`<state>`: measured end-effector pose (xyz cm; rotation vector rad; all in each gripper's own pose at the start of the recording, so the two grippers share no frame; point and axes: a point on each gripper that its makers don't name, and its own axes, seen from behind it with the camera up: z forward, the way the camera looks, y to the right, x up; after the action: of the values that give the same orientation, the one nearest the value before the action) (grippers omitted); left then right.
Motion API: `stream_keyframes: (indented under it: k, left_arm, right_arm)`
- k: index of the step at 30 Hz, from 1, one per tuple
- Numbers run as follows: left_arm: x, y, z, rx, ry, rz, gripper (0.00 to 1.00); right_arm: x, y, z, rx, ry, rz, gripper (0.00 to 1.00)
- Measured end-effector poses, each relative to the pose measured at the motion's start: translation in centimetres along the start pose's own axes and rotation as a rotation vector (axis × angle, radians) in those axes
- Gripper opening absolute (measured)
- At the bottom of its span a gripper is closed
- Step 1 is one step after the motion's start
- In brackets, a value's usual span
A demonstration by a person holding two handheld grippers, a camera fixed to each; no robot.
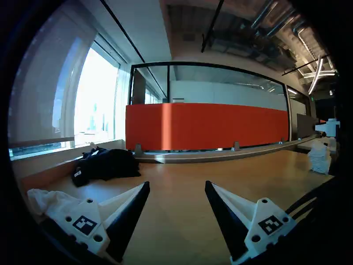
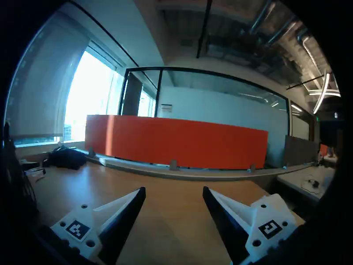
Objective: Fold towel
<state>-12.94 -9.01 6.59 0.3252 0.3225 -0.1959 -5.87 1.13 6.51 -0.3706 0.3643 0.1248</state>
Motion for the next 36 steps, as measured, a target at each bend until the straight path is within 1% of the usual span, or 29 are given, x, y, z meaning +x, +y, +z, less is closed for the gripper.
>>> stream_keyframes:
  k: [6, 14, 18, 30, 36]
  left_arm:
    - [0.0, 0.0, 0.0, 0.000, 0.000, 0.000, 0.93]
    - [0.0, 0.1, -0.1, 0.000, 0.000, 0.001, 0.93]
    - [0.0, 0.1, -0.1, 0.000, 0.000, 0.001, 0.93]
    - [0.0, 0.1, 0.0, 0.000, 0.000, 0.001, 0.93]
    - [-0.1, 0.1, 0.0, 0.000, 0.001, 0.001, 0.92]
  right_arm:
    - [-0.4, 0.5, 0.2, -0.007, 0.023, 0.006, 1.00]
    - [-2.9, 0.7, 0.3, -0.004, 0.021, 0.035, 1.00]
    - [-3.7, 0.9, 0.4, -0.002, 0.024, 0.048, 1.00]
    - [-7.4, 3.2, 0.7, -0.029, 0.012, 0.075, 1.00]
    - [-8.1, 4.1, 0.8, -0.041, 0.008, 0.102, 1.00]
